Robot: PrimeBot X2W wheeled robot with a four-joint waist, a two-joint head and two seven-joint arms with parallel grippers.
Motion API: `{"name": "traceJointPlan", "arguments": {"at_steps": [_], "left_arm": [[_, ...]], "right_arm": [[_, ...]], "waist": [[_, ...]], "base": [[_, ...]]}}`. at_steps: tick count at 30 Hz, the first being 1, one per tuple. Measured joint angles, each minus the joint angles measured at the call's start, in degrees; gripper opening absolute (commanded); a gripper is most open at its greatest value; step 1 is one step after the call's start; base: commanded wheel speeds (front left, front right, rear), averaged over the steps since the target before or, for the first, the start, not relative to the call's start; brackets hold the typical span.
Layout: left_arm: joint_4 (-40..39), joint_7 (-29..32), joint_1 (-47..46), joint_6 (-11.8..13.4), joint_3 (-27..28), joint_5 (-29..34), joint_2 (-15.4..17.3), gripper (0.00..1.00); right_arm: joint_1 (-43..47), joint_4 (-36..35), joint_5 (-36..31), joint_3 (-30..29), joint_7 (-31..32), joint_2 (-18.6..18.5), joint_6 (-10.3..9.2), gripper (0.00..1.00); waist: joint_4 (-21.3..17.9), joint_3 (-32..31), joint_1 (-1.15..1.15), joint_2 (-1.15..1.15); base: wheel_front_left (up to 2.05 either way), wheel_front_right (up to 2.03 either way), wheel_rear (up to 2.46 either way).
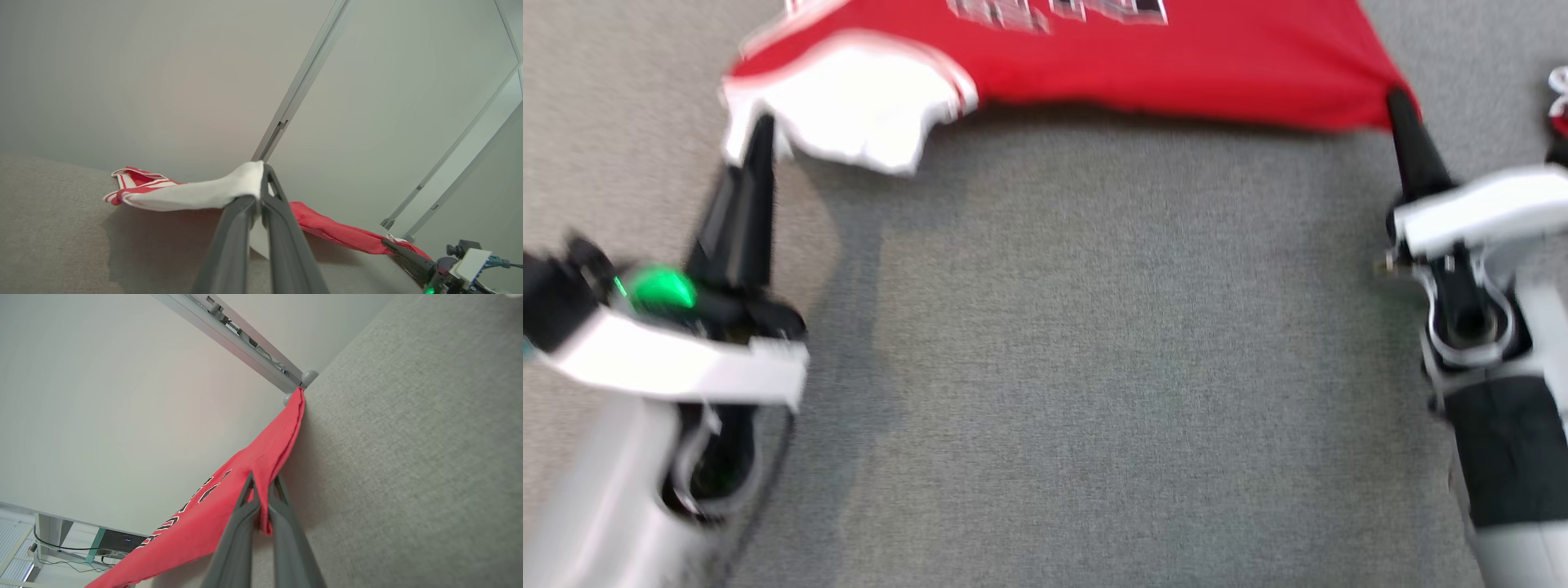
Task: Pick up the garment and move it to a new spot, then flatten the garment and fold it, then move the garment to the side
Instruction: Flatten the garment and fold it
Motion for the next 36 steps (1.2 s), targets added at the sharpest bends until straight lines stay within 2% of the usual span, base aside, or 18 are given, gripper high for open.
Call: {"name": "traceJointPlan", "arguments": {"at_steps": [3, 6, 14, 21, 27, 30, 36], "left_arm": [[-0.9, 0.0, 6.9, -0.2, 1.1, 0.0, -3.2, 0.0], [-0.8, 0.0, 12.6, -0.7, 1.1, 0.1, -6.0, 0.0], [-0.5, 0.0, 25.2, -1.6, 2.2, 0.6, -10.0, 0.0], [-2.6, 0.0, 33.7, -1.7, 2.9, 2.9, -10.7, 0.0], [-5.6, 0.0, 39.5, -1.2, 3.0, 4.0, -10.3, 0.0], [-7.5, 0.2, 42.1, -0.6, 2.9, 3.9, -10.1, 0.0], [-6.6, 0.8, 42.5, -0.6, 1.8, 3.9, -10.3, 0.0]], "right_arm": [[7.4, -5.0, -0.3, -0.2, -1.6, -1.1, 0.0, 0.0], [15.2, -9.0, -4.1, -0.6, -4.9, -2.7, 0.0, 0.0], [32.0, -18.0, -8.0, -3.3, -5.1, 0.4, 0.0, 0.0], [42.4, -23.8, -11.3, -6.5, -2.5, 2.7, 0.0, 0.0], [48.7, -27.0, -12.1, -8.2, -0.5, 3.2, 0.0, 0.0], [51.0, -27.1, -10.7, -7.7, -0.4, 3.3, 0.0, 0.0], [50.8, -23.1, -12.7, -6.9, -0.2, 3.3, 0.0, 0.0]], "waist": [[0.7, -2.7, 0.0, 0.0], [1.5, -5.7, 0.0, 0.0], [2.9, -13.4, 0.0, 0.0], [2.7, -18.6, 0.0, 0.0], [1.8, -20.9, -0.01, 0.0], [1.4, -21.5, -0.01, 0.0], [1.3, -21.6, -0.01, 0.0]], "base": [[0.0, 0.0, 0.0], [0.0, 0.0, 0.0], [0.0, 0.0, 0.0], [0.0, 0.0, 0.0], [0.0, 0.0, 0.0], [0.0, 0.0, 0.0], [0.0, 0.0, 0.0]]}}
